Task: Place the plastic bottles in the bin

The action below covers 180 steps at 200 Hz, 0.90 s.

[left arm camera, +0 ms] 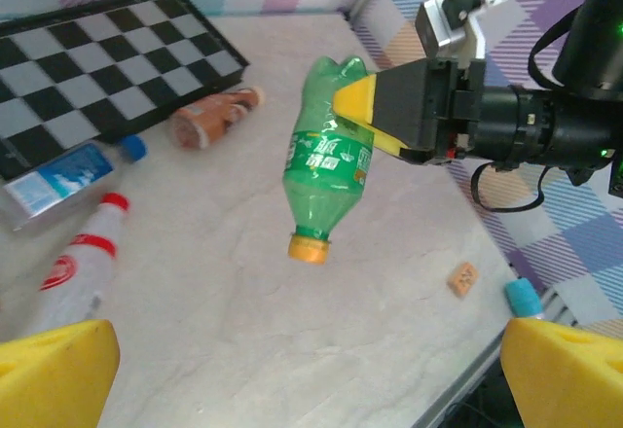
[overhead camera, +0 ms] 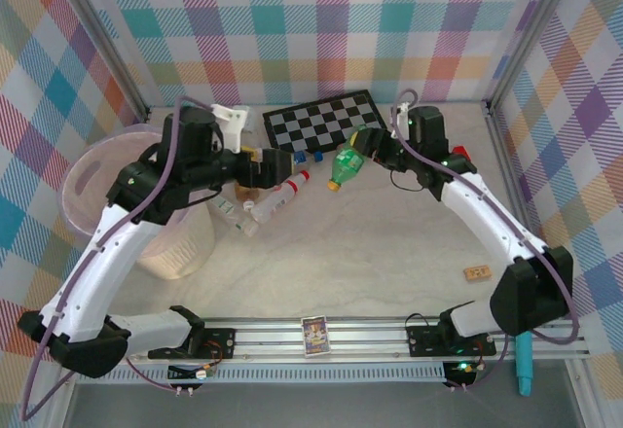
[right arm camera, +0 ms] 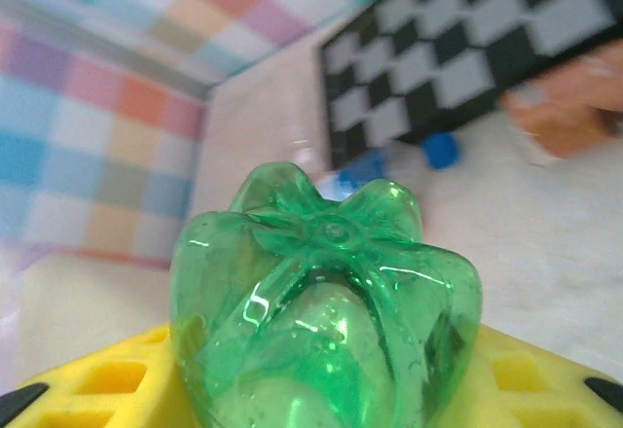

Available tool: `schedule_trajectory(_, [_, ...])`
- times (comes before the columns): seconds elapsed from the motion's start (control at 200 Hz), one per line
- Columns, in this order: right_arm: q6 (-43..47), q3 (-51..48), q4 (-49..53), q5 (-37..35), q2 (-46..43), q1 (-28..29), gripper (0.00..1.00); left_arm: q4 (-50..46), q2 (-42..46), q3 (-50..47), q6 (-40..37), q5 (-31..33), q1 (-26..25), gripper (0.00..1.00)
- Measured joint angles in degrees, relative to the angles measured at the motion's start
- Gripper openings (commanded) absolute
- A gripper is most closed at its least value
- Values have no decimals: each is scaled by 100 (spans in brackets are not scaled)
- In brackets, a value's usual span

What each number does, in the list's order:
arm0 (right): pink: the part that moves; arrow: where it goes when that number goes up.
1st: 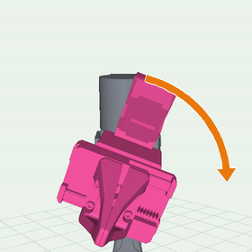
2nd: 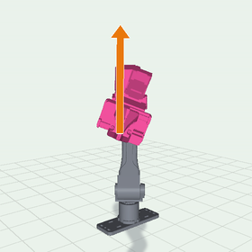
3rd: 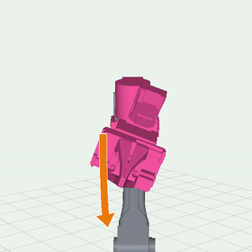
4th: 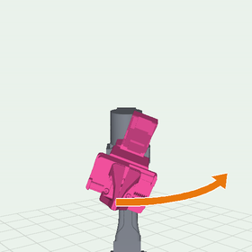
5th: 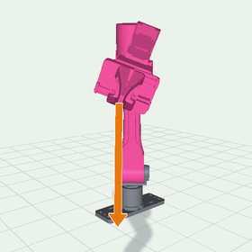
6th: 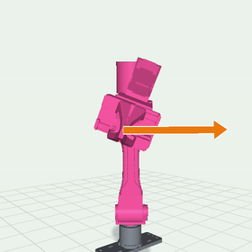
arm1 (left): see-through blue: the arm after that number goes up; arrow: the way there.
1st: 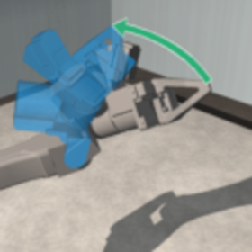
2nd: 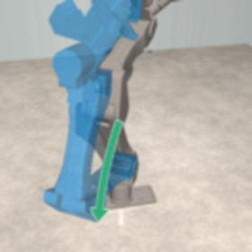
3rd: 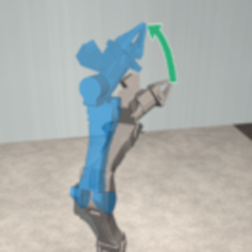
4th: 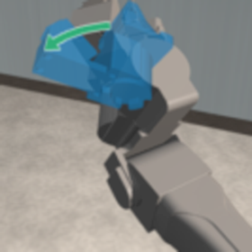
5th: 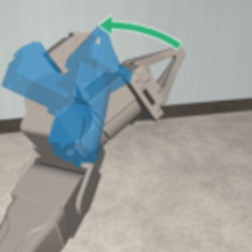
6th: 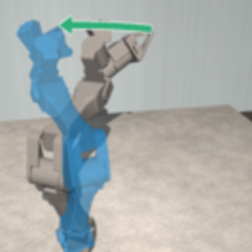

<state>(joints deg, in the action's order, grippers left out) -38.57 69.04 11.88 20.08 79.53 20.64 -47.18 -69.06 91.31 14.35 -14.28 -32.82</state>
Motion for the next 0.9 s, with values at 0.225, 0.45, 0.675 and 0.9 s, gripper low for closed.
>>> schedule_trajectory(0.225, [96,-15,-1032,1314,-332,251,43,822,-479,-422,391,-411,-247,96])
schedule_trajectory(0.45, [160,-15,-1357,1875,-332,584,42,1464,-754,-612,756,-732,-251,84])
schedule_trajectory(0.675, [153,-15,-1602,1939,-310,632,42,1792,-879,-610,986,-1073,-267,64])
schedule_trajectory(0.9, [92,-15,-1810,1875,-280,632,42,2046,-876,-717,1204,-1167,-258,76])
